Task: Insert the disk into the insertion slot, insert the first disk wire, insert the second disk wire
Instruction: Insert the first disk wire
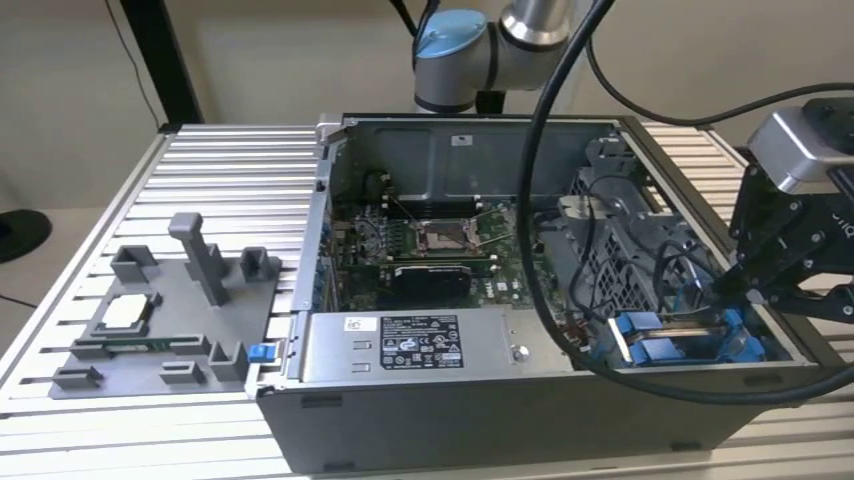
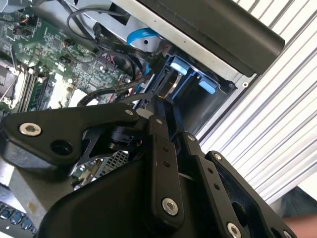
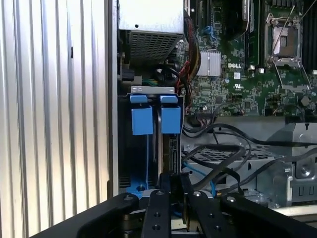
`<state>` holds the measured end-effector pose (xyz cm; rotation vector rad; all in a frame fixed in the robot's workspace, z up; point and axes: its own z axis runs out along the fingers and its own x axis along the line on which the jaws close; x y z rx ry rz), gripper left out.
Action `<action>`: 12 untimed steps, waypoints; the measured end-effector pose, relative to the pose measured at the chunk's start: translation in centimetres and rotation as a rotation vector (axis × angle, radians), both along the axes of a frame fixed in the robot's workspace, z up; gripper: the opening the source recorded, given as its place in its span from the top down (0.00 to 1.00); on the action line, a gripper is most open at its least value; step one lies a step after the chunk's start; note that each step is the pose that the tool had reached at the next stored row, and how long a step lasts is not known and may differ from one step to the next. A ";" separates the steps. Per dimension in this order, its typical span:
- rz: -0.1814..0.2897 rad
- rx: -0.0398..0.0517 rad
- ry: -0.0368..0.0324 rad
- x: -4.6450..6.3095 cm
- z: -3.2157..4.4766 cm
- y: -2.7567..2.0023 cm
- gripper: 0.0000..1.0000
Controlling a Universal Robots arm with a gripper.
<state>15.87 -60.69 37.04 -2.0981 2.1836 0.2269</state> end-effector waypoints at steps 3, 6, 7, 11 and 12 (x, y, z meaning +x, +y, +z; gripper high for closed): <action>-0.026 0.0002 0.0000 0.0 -0.24 0.02 1.00; -0.047 0.0004 0.0002 0.0 -0.53 0.13 1.00; -0.052 0.0003 0.0005 0.0 -0.58 0.17 1.00; -0.072 0.0001 0.0070 0.0 -0.71 0.38 1.00; -0.075 0.0001 0.0099 0.0 -0.72 0.41 1.00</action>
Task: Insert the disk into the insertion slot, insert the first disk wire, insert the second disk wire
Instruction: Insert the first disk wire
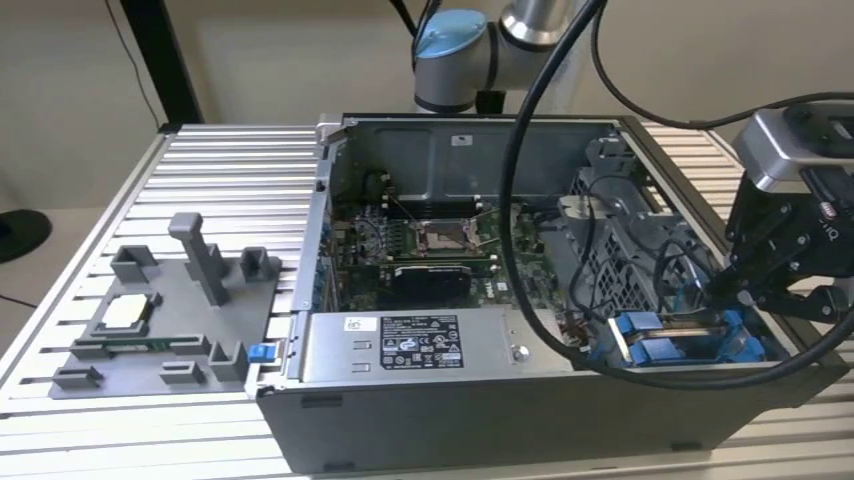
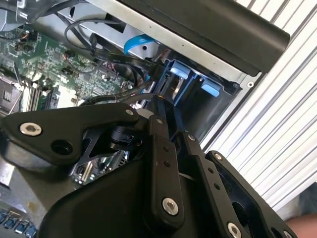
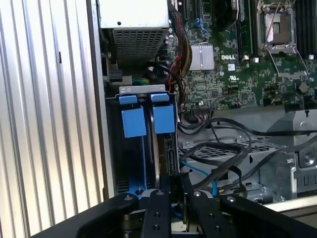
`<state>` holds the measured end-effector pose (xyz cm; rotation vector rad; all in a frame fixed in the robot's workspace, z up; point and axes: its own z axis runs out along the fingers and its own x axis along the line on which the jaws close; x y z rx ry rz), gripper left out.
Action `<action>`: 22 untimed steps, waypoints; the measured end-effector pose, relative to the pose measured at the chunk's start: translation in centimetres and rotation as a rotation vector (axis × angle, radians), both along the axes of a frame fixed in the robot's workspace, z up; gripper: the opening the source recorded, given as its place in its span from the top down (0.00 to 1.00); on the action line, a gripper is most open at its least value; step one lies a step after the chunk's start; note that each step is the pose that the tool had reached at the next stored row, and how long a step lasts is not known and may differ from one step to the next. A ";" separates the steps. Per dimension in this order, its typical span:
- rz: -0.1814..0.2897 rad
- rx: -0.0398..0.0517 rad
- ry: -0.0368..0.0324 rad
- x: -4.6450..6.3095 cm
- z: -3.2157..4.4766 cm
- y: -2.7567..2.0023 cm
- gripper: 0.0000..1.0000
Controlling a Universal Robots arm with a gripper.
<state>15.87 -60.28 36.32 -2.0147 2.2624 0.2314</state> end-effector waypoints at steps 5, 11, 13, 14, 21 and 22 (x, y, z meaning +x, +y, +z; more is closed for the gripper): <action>-0.002 -0.0001 0.0018 0.0 -0.01 0.00 1.00; -0.002 0.0006 0.0077 0.0 -0.16 0.00 1.00; -0.003 0.0009 0.0097 0.0 -0.26 0.01 1.00; -0.003 0.0008 0.0125 0.1 -0.28 0.01 1.00; -0.003 0.0011 0.0225 0.2 -0.65 0.07 1.00; -0.003 0.0012 0.0226 0.2 -0.68 0.09 1.00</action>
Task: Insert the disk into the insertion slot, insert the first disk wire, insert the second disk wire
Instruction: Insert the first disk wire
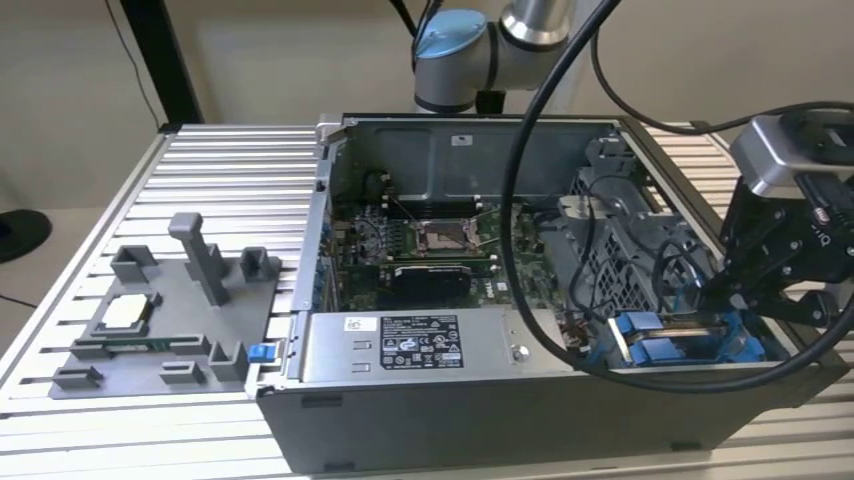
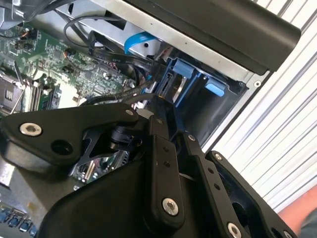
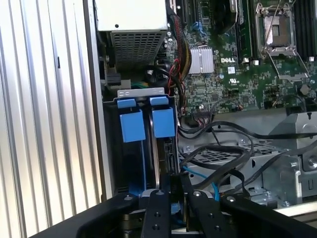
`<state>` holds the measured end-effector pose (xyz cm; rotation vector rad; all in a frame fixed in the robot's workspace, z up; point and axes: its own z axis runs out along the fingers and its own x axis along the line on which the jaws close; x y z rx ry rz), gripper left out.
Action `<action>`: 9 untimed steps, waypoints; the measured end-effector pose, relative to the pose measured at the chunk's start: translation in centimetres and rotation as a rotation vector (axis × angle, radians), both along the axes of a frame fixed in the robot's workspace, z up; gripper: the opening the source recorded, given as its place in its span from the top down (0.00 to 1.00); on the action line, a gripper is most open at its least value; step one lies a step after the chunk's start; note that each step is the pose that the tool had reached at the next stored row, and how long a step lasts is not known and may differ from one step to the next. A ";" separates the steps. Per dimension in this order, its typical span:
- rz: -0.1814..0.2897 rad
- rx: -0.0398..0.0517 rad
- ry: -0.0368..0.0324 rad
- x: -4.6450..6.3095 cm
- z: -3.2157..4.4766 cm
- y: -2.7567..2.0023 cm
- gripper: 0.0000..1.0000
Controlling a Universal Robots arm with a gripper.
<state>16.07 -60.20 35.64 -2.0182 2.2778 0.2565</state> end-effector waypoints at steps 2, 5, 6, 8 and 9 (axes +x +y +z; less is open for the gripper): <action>0.000 0.0000 0.0000 0.0 -0.06 0.02 1.00; 0.000 -0.0003 0.0000 0.0 -0.11 0.03 1.00; 0.000 -0.0003 0.0000 0.0 -0.12 0.04 1.00; 0.000 -0.0003 0.0000 0.0 -0.15 0.04 1.00; 0.000 -0.0003 0.0000 0.0 -0.16 0.04 1.00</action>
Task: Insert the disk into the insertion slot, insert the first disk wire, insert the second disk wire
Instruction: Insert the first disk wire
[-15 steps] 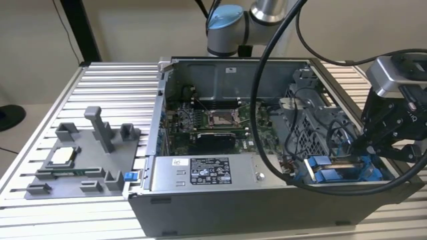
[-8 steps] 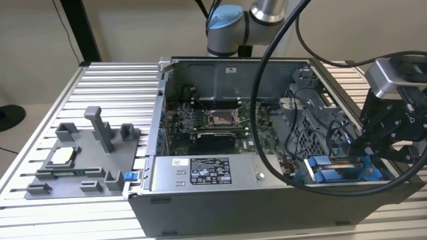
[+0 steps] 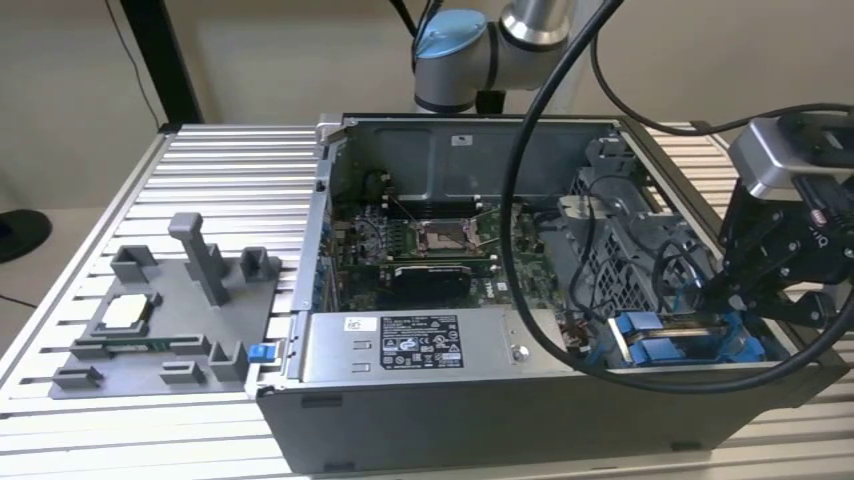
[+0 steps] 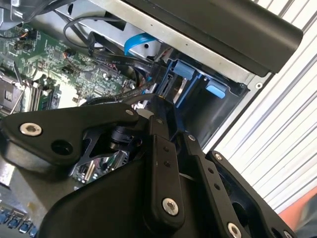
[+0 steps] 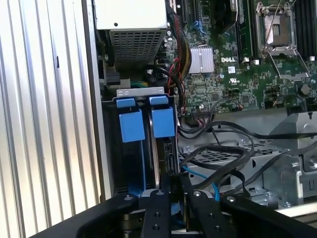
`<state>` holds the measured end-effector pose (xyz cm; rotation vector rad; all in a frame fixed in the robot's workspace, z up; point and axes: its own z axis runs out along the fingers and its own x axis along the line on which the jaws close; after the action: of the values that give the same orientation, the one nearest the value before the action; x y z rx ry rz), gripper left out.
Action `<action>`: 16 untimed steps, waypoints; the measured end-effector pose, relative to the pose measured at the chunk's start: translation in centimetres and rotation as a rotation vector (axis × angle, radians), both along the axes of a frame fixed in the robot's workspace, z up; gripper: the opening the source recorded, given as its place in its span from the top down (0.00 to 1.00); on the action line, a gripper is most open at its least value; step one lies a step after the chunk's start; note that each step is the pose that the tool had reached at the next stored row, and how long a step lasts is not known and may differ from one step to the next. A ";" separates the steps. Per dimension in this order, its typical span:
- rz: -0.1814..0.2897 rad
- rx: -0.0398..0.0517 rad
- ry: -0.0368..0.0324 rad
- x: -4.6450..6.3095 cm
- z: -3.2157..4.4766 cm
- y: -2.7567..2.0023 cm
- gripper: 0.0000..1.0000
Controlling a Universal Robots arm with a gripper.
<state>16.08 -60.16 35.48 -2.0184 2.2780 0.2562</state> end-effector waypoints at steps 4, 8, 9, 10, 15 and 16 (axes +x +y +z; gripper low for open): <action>0.000 0.0008 0.0000 0.0 -0.09 0.00 1.00; 0.000 0.0026 0.0000 0.2 -0.29 0.00 1.00; 0.000 0.0026 0.0000 0.2 -0.38 0.00 1.00; 0.000 0.0025 0.0000 0.2 -0.49 0.01 1.00; 0.001 0.0025 -0.0005 0.3 -0.97 0.13 1.00; 0.001 0.0026 -0.0006 0.3 -0.99 0.22 1.00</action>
<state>16.37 -59.94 34.49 -2.0187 2.2747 0.2585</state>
